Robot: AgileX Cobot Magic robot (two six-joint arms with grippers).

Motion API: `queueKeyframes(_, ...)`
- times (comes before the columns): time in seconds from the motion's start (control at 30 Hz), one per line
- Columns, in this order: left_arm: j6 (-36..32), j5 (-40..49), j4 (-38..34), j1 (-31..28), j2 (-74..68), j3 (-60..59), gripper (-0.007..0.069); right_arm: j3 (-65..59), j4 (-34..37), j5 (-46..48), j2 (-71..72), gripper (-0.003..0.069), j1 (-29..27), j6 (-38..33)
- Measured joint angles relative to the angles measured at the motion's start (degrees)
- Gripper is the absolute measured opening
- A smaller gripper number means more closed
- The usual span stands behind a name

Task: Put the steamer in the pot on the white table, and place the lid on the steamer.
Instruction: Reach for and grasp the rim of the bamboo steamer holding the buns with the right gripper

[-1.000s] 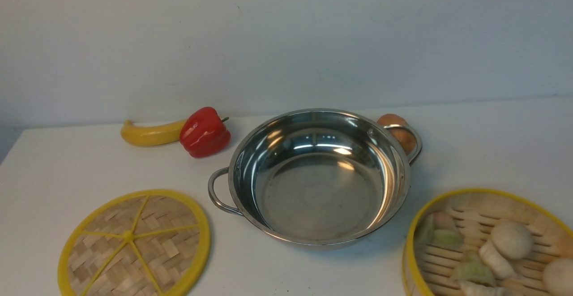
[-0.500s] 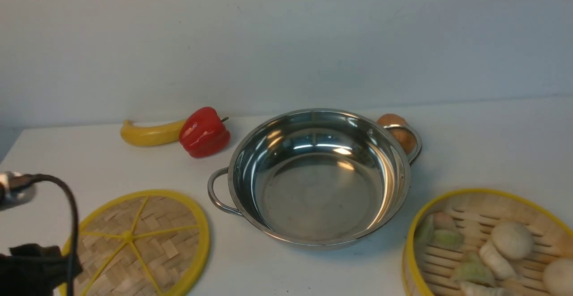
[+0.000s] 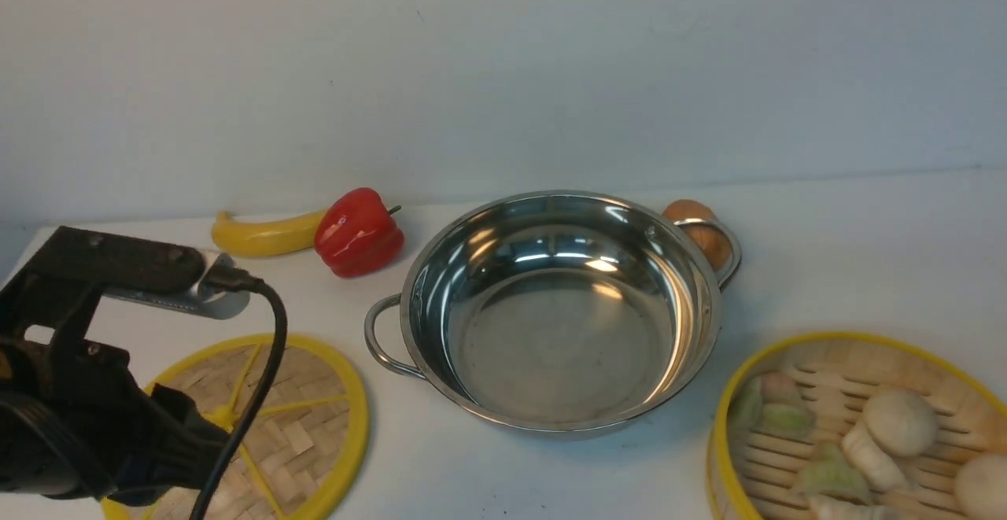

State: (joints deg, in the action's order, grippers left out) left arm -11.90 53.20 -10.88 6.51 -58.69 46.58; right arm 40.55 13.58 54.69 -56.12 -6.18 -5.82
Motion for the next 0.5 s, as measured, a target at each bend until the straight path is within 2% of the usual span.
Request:
queueKeyframes(0.17, 5.05, 2.65, 5.95, 0.0, -1.43, 0.06, 0.0241, 1.94, -2.52, 0.19, -6.12, 0.0243, 0.0, 0.16)
queueKeyframes(0.5, 5.96, 6.07, 11.72, 0.0, -1.83, 0.06, 0.0241, 8.65, -5.96, 0.19, -19.74, 0.0243, 0.0, -0.53)
